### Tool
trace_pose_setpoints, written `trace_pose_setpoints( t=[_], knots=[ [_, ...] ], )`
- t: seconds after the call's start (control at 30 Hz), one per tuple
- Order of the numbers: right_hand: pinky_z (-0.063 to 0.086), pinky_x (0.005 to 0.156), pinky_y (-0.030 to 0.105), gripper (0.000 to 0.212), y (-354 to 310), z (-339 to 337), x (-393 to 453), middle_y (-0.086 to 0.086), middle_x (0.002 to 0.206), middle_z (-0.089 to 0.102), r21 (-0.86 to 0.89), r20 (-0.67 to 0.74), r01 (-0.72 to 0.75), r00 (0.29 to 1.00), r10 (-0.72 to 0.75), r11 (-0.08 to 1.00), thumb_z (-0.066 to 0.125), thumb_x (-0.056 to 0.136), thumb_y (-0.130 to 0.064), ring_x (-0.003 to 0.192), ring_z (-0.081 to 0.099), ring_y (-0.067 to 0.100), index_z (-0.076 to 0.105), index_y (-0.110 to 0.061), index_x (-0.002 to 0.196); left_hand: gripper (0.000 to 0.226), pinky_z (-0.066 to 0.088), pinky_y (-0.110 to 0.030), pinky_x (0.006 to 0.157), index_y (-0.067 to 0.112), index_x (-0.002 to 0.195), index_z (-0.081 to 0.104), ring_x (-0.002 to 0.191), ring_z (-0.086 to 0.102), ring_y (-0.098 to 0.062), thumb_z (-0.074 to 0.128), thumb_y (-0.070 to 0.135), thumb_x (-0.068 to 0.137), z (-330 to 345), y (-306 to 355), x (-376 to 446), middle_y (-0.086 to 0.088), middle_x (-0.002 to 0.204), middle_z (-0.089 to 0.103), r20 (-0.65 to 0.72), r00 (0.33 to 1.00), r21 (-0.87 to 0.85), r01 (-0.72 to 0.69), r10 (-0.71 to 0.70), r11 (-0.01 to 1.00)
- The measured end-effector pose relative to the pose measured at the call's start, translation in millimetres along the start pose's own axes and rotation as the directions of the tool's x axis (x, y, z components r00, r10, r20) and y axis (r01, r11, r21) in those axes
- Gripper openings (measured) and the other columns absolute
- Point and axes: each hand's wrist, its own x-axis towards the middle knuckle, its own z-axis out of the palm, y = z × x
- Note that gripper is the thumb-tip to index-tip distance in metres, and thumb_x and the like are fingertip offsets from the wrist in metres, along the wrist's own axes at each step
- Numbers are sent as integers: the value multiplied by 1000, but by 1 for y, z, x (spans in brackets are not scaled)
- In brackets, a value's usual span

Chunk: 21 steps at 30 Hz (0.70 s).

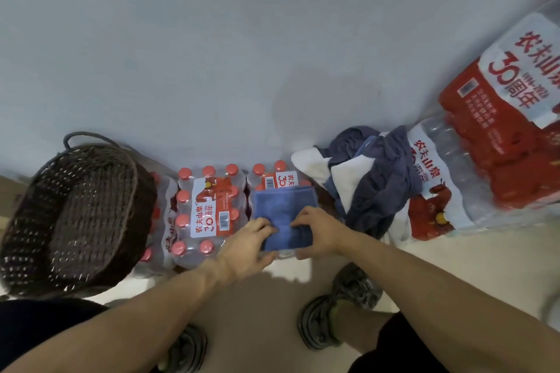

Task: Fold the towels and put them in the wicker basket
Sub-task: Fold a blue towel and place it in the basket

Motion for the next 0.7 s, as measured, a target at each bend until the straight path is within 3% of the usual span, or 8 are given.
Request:
trace_pose_setpoints(
  t=[0.13,0.27,0.43,0.53,0.63,0.7],
  knots=[
    [45,97,37,78,7,4,-4,-3,120,50,-46,-67,-6,998,2,999,86,59,-54,111,47,19,58,-21,123,68,40,-37,104,21,137,51,125,47,-20,69,53,80,4,-7,0,1,138,49,16,1000,136,8,-10,991],
    [47,97,39,73,9,5,-6,-3,121,50,-56,-92,-35,995,30,998,86,60,-44,113,48,19,56,-22,122,74,34,-36,104,24,135,49,125,43,-20,77,50,72,8,0,2,4,137,48,-17,995,189,100,-98,977],
    [49,95,42,66,6,10,-6,-3,123,47,-87,-96,-41,995,33,995,83,64,-29,115,47,20,53,-22,122,41,39,-34,98,26,121,59,113,49,-19,68,21,82,8,4,11,5,125,56,-100,986,104,146,-135,984],
    [49,94,40,56,3,8,-4,-2,121,49,-51,-139,-116,984,108,992,80,66,-26,111,48,19,57,-22,116,20,43,-32,93,24,106,67,100,51,-16,68,24,86,3,0,13,6,110,61,-121,978,-107,156,-169,982],
    [54,84,38,31,3,0,-2,-3,101,61,111,-154,-184,968,200,977,75,67,-24,95,58,17,62,-20,95,12,48,-30,82,19,99,66,90,57,-16,63,28,91,-9,-4,14,5,96,62,-47,984,-256,152,-170,955],
    [53,71,30,18,5,-5,-2,-5,86,64,284,-112,-217,960,257,934,73,72,-23,83,61,14,62,-20,86,15,53,-29,70,20,101,62,80,63,-17,57,33,96,-19,-6,15,6,87,65,28,960,-351,272,-280,896]
  ],
)
